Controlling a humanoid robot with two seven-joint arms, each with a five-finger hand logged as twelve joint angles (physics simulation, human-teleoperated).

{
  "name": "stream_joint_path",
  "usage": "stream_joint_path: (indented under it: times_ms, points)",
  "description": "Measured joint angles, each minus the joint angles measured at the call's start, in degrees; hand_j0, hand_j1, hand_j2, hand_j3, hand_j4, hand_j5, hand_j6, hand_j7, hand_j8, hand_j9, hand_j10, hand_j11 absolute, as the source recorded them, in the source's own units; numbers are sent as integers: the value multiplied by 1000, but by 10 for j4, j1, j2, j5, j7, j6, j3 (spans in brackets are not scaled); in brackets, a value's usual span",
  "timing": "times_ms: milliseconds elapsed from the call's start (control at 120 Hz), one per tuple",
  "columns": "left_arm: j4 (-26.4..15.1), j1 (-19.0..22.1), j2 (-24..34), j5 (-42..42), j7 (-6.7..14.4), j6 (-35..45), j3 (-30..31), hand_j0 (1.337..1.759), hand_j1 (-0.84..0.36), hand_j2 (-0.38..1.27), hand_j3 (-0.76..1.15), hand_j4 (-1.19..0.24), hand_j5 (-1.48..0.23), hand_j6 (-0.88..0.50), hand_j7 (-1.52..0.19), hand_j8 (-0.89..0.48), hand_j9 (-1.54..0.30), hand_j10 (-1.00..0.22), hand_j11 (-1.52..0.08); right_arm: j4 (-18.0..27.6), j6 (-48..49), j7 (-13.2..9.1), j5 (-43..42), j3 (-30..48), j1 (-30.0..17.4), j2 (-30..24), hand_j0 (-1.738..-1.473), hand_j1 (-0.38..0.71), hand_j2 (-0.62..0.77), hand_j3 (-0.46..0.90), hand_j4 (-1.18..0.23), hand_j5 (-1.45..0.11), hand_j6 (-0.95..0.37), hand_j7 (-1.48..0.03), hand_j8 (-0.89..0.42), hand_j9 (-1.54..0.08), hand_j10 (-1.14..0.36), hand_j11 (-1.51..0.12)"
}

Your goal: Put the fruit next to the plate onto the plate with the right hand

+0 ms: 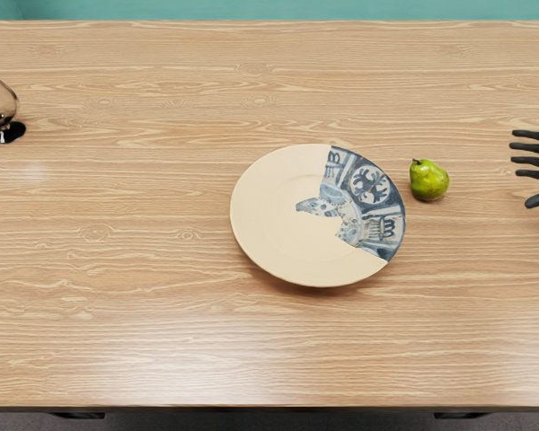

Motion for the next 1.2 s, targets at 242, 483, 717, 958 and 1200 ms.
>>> stream_joint_path:
  times_ms: [242,483,717,958,1200]
  points:
    - [0,0,0,0,0,0,0,1658,346,0,0,-2,-3,-2,-3,-2,-3,-2,-3,1,0,-40,-24,-1,32,10,-1658,-318,-4,0,-27,-35,-27,-35,-27,-35,-27,-35]
    - [0,0,0,0,0,0,0,1658,346,0,0,-2,-3,-2,-3,-2,-3,-2,-3,23,0,34,-268,174,-1,100,-1658,-305,-7,0,-39,-49,-39,-49,-39,-49,-38,-49]
    - [0,0,0,0,0,0,0,1658,346,0,0,-2,-3,-2,-3,-2,-3,-2,-3,53,0,202,-443,183,-55,125,-1658,-302,-6,0,-43,-53,-43,-53,-43,-53,-42,-53]
    - [0,0,0,0,0,0,0,1658,346,0,0,-2,-3,-2,-3,-2,-3,-2,-3,17,-13,240,-462,153,-55,165,-1658,-307,-5,0,-40,-48,-41,-48,-40,-48,-39,-48]
    - [0,0,0,0,0,0,0,1658,346,0,0,-2,-3,-2,-3,-2,-3,-2,-3,-6,-37,243,-462,149,-53,172,-1658,-308,-4,0,-39,-47,-40,-47,-39,-47,-38,-47]
